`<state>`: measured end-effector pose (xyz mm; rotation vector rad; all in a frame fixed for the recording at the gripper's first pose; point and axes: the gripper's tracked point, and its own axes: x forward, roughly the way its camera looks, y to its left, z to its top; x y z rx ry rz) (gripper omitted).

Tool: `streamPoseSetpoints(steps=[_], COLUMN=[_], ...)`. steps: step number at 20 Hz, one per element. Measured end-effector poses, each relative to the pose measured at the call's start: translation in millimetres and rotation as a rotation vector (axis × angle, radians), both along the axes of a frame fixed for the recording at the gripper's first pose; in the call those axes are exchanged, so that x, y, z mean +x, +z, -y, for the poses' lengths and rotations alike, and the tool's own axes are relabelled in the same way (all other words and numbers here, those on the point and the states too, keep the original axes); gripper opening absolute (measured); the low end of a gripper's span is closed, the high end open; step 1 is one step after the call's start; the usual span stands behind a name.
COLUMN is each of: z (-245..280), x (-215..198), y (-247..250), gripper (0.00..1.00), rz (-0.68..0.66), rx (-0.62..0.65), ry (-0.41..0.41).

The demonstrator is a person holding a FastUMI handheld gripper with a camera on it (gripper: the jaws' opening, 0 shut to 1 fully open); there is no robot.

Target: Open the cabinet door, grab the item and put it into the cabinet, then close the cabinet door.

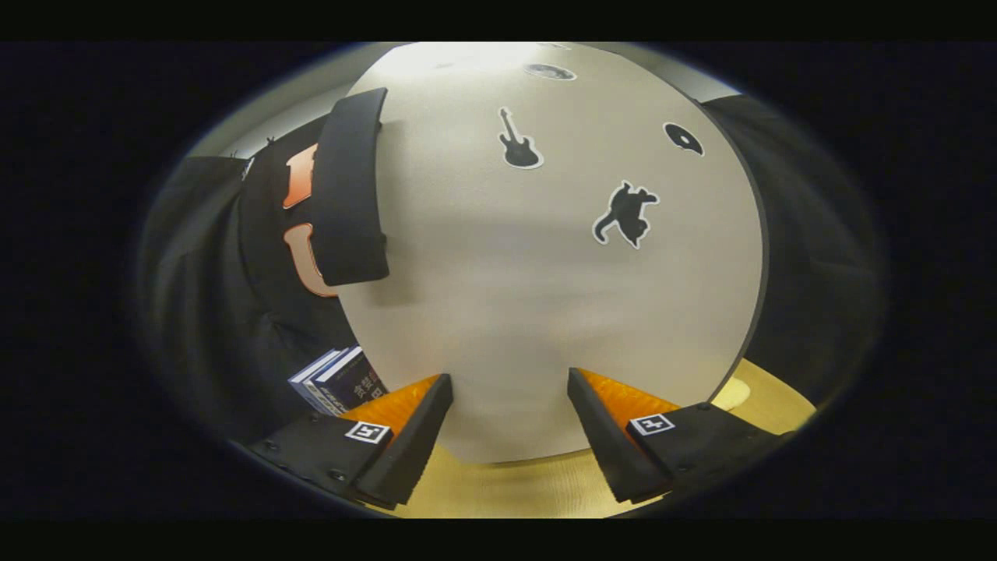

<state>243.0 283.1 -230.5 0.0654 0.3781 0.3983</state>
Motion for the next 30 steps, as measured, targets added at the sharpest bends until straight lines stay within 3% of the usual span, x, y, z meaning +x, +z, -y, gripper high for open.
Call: streamPoseSetpoints(steps=[8, 16, 24, 30], z=[58, 122, 160, 182], x=[-49, -98, -140, -162], y=[26, 99, 157, 170], gripper=[0.96, 0.96, 0.97, 0.97], rz=[0.011, 0.133, 0.209, 0.241], rx=[-0.020, -0.079, -0.052, -0.071], ry=[-0.091, -0.141, -0.178, -0.225])
